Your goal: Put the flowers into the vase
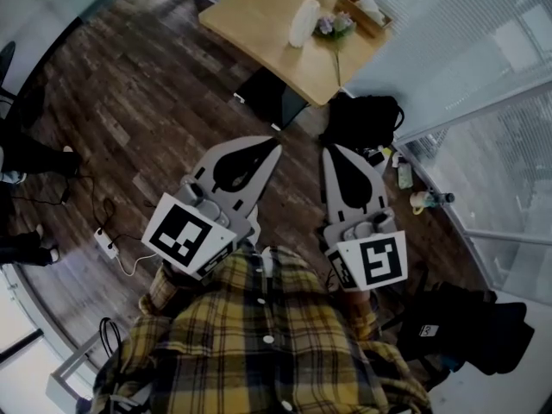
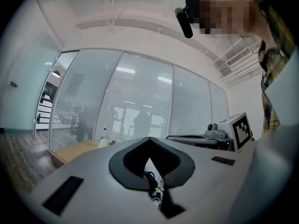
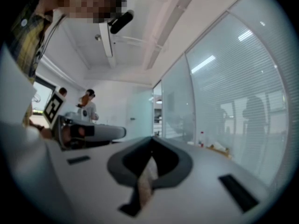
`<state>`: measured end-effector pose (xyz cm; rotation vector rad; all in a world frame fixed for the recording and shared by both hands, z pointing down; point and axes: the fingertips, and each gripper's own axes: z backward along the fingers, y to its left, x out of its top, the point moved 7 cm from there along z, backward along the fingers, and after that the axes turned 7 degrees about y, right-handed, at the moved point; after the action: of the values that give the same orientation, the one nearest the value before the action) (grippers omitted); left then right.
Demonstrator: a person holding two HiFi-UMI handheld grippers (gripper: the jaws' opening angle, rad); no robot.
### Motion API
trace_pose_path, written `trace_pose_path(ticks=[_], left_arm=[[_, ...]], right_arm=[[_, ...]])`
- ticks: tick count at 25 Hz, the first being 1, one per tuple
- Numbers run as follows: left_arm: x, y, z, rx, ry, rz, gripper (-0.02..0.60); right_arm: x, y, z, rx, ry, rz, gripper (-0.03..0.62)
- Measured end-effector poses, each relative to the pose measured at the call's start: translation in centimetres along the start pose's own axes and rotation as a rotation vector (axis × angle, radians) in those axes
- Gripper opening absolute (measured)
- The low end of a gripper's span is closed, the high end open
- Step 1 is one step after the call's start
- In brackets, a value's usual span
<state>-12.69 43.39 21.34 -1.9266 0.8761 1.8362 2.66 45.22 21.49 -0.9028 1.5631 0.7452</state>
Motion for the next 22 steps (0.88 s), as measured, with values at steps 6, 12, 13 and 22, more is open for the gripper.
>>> trace_pose_path(ticks=[6,12,13,22], left_arm=[[0.7,4.5,-1.6,-0.019,0.017,-0.002,0.008],[0.5,7.2,-3.4,-0.043,0.031,0.020,0.008],[0.5,7.5,-3.8,-0.044,0.036,0.027,0.008],[1.0,10.8,-9.9,-0.015,0.041,0.037,0.009]], right_arm=[[0.6,-0.9,-4.3,-0.038,0.010,-0.012,0.012],[0.5,-2.2,-6.8,-0.060,0.044,-0.029,0.012],[0.4,-2.6,-7.1,-0.061,0.049,-0.033,0.012],[0.3,-8.2,-11.5,-0.033,0.062,-0.041,0.012]])
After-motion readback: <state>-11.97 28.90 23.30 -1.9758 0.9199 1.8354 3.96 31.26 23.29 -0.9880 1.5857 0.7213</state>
